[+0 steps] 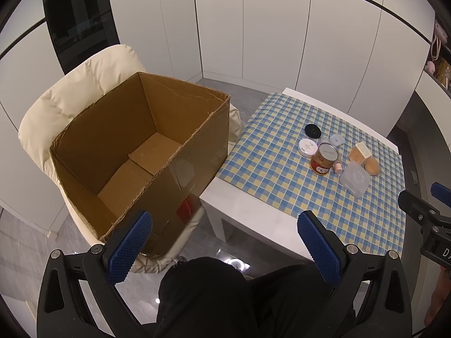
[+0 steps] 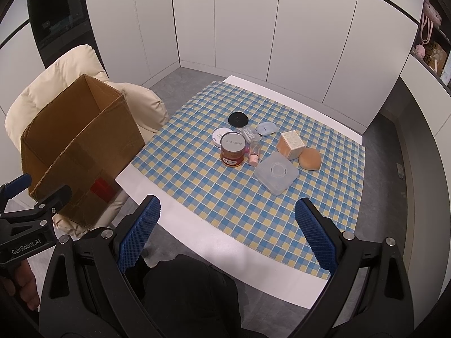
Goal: Organize objects
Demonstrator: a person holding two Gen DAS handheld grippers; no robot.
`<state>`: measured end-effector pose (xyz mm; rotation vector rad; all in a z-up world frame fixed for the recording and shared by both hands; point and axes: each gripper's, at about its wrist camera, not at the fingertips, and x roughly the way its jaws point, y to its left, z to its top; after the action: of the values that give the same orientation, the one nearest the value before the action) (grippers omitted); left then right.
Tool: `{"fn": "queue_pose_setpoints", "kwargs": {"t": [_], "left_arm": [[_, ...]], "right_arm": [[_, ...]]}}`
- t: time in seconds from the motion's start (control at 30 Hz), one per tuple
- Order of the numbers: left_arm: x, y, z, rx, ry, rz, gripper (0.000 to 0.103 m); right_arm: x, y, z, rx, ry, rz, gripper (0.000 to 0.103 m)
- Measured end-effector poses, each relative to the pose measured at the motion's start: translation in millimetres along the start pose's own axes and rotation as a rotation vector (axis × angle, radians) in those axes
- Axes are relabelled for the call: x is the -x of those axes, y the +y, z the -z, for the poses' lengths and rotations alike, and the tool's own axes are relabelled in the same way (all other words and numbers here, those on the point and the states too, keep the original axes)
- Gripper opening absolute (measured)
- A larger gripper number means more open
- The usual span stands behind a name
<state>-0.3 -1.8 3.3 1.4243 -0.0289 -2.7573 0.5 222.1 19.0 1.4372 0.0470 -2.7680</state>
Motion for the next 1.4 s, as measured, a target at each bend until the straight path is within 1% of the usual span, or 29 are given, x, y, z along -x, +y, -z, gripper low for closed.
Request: {"fn": "queue_pose_setpoints", "kwargs": {"t": [0.77, 1.4], "left_arm": [[1.7, 4.9, -0.8, 0.023, -0.006, -0.007, 0.102], [-1.0, 3.2, -0.2, 0.012, 0.002, -0.009, 0.102]], "right_arm": [[-0.3, 0.3, 0.8, 0.009, -0.004, 0.004, 0.098], [-1.2, 2.1, -1.0, 0.023, -0.007, -0.003, 0.098]]}}
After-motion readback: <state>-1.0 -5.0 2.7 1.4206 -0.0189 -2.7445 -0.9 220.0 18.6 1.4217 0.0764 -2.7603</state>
